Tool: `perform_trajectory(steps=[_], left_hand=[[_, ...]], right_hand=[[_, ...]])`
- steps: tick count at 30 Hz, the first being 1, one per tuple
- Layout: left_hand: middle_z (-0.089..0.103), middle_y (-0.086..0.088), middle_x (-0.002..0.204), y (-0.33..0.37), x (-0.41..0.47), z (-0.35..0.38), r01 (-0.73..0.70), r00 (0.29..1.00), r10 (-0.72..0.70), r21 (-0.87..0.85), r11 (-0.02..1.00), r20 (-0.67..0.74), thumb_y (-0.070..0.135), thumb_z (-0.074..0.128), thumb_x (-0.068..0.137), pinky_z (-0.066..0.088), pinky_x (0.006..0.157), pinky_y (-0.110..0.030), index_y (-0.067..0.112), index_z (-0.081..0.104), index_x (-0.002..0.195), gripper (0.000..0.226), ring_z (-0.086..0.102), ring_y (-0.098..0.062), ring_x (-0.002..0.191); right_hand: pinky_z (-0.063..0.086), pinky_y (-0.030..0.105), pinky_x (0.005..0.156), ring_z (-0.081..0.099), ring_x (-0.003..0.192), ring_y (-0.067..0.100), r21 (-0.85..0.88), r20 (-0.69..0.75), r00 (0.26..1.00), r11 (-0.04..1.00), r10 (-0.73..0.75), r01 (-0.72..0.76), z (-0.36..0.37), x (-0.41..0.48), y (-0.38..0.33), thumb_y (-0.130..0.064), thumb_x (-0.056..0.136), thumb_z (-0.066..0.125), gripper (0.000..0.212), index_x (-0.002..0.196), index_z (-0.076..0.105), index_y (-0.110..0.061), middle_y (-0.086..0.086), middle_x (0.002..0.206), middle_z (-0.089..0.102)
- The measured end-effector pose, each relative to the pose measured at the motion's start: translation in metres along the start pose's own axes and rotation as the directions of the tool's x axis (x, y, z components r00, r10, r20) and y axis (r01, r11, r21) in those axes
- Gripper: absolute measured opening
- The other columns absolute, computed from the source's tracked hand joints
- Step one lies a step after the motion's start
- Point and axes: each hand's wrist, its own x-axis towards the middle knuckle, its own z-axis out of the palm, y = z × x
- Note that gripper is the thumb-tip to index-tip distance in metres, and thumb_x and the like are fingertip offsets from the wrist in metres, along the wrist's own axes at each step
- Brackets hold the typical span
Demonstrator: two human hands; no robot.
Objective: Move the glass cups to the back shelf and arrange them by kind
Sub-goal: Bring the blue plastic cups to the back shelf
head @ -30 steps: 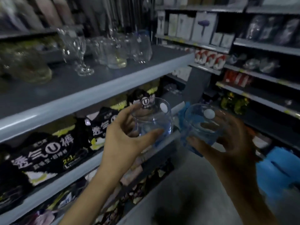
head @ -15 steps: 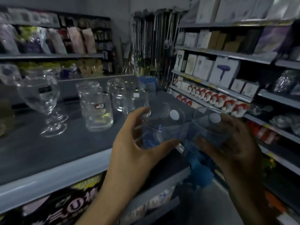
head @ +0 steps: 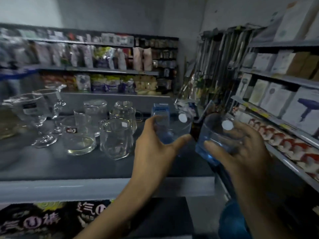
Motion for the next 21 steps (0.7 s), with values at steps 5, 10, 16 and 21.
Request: perform_trajectory(steps=[5,10,16,21], left_hand=[[0.067,0.021,0.103,-0.005,0.025,0.023,0.063,0.989,-0.051,0.087,0.994,-0.136,0.039,0.093,0.071,0.059,0.082,-0.024,0.026,0.056,0.129,0.07,0.066,0.011,0.09],[0.066,0.019,0.103,-0.013,0.043,0.035,0.119,0.977,-0.094,0.126,0.985,-0.193,0.036,0.093,0.072,0.059,0.076,-0.022,0.033,0.054,0.121,0.063,0.065,0.006,0.09],[0.07,0.009,0.109,-0.027,0.07,0.046,0.193,0.953,-0.145,0.164,0.967,-0.266,0.042,0.097,0.061,0.062,0.088,-0.045,0.038,0.053,0.104,0.062,0.071,-0.015,0.097],[0.065,0.019,0.1,-0.029,0.077,0.047,0.224,0.939,-0.159,0.193,0.955,-0.306,0.042,0.097,0.062,0.06,0.09,-0.048,0.038,0.049,0.101,0.061,0.069,-0.011,0.094]], right_hand=[[0.059,0.019,0.079,0.069,0.107,-0.001,0.034,0.125,0.99,0.997,0.063,-0.067,0.0,0.019,0.027,-0.031,0.059,0.091,0.078,0.131,0.06,-0.03,-0.018,0.121,0.071],[0.061,0.028,0.083,0.068,0.11,0.001,0.053,0.204,0.974,0.993,0.096,-0.109,-0.006,0.03,0.044,-0.039,0.056,0.09,0.082,0.133,0.06,-0.032,-0.015,0.124,0.07],[0.06,0.026,0.082,0.07,0.107,0.001,0.086,0.233,0.968,0.99,0.09,-0.113,-0.011,0.039,0.054,-0.035,0.058,0.09,0.078,0.13,0.061,-0.031,-0.018,0.118,0.072],[0.06,0.025,0.082,0.07,0.108,0.003,0.065,0.26,0.961,0.991,0.093,-0.114,-0.014,0.045,0.065,-0.022,0.065,0.094,0.077,0.133,0.06,-0.029,-0.014,0.121,0.072]])
